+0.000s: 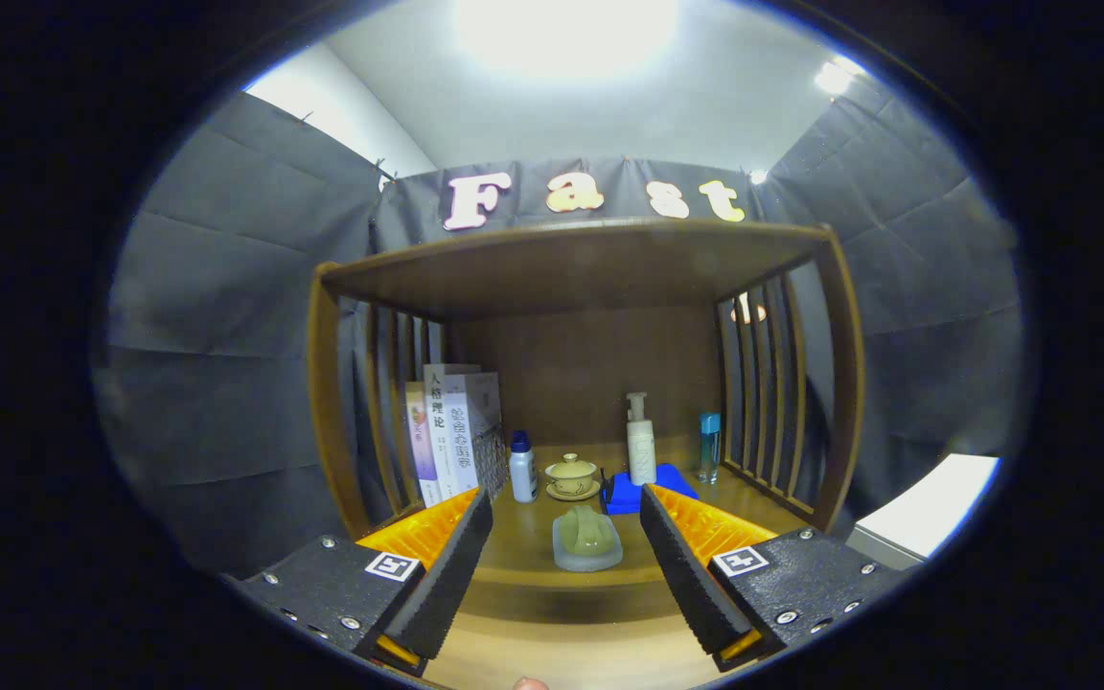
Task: Pull open the drawer, take out the items inside it, and place them on the countertop above the cabinet.
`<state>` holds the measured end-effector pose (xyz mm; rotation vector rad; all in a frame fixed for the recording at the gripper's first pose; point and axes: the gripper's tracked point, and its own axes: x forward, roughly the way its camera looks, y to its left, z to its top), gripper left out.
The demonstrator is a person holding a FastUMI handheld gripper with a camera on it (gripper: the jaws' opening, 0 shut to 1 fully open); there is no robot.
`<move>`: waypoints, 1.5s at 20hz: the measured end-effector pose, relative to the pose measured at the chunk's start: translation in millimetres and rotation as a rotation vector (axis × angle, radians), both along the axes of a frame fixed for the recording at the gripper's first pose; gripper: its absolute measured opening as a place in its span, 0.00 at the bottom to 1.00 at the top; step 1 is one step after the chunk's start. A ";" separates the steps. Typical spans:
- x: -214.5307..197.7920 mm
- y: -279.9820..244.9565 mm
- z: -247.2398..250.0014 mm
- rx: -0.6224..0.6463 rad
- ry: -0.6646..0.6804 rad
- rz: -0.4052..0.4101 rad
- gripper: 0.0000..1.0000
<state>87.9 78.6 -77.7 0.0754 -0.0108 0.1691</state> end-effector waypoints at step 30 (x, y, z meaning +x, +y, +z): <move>-136.3 -23.8 -228.9 -0.106 0.325 -0.083 0.96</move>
